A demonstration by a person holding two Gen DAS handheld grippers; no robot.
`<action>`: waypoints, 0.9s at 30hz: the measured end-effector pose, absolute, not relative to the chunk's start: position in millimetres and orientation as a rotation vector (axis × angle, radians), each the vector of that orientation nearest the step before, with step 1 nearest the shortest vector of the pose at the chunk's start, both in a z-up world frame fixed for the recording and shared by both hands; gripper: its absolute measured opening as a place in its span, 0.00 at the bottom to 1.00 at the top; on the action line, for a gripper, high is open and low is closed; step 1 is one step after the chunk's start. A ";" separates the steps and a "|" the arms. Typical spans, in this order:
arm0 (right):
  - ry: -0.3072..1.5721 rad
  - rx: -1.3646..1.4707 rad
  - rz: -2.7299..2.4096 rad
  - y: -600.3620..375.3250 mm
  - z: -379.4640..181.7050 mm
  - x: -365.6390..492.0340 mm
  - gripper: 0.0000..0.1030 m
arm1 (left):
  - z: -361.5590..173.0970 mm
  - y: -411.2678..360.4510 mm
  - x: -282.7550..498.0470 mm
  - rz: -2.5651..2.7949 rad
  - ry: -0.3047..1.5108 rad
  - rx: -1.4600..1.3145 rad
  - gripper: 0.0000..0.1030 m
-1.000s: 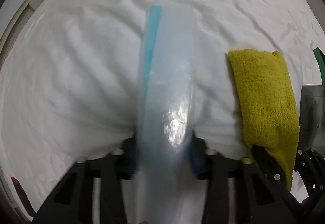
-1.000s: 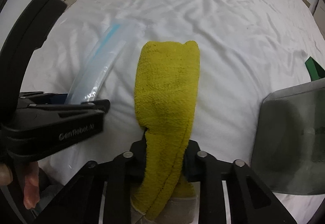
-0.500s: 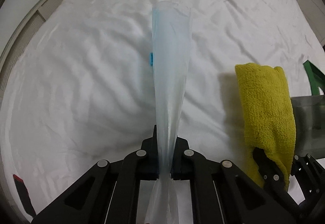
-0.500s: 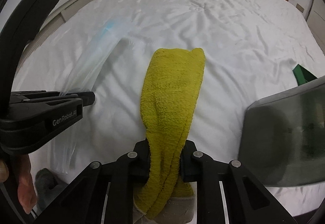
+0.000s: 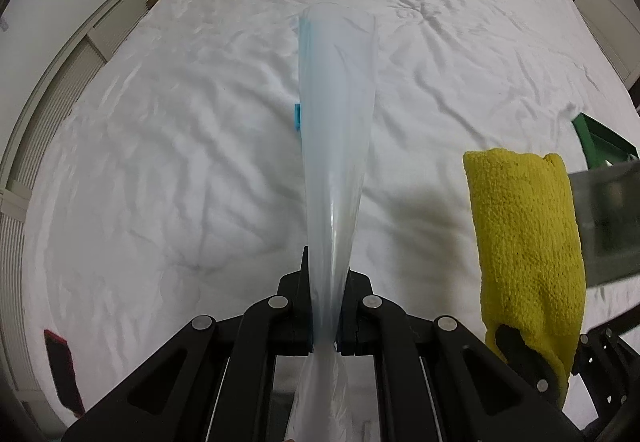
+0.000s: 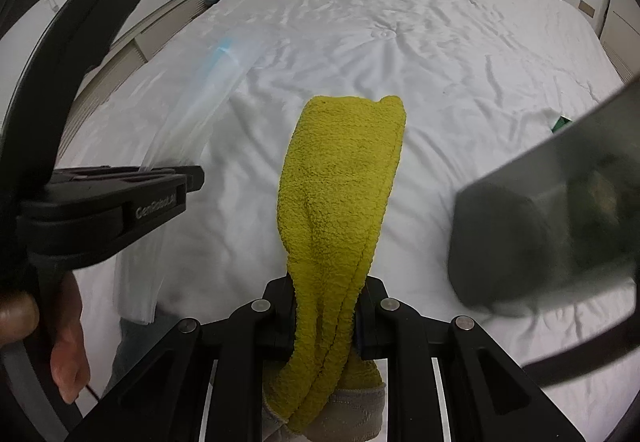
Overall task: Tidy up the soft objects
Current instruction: 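Lift the bag and yellow towel and carry both over the green tray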
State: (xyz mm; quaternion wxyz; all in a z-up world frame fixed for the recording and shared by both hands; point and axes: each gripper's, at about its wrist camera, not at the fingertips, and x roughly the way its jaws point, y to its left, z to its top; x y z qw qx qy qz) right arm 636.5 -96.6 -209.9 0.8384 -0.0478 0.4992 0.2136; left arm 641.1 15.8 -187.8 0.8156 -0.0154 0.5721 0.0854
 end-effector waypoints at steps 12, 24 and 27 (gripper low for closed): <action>1.079 -0.149 0.508 -132.2 -185.5 580.2 0.18 | -180.2 -19.9 588.2 0.138 1.250 0.031 0.05; 1.126 -0.199 0.577 -166.9 -170.2 535.6 0.18 | -165.4 -50.5 536.2 0.089 1.284 0.086 0.05; 1.139 -0.209 0.592 -174.2 -167.4 525.9 0.18 | -164.6 -60.4 523.0 0.072 1.307 0.094 0.05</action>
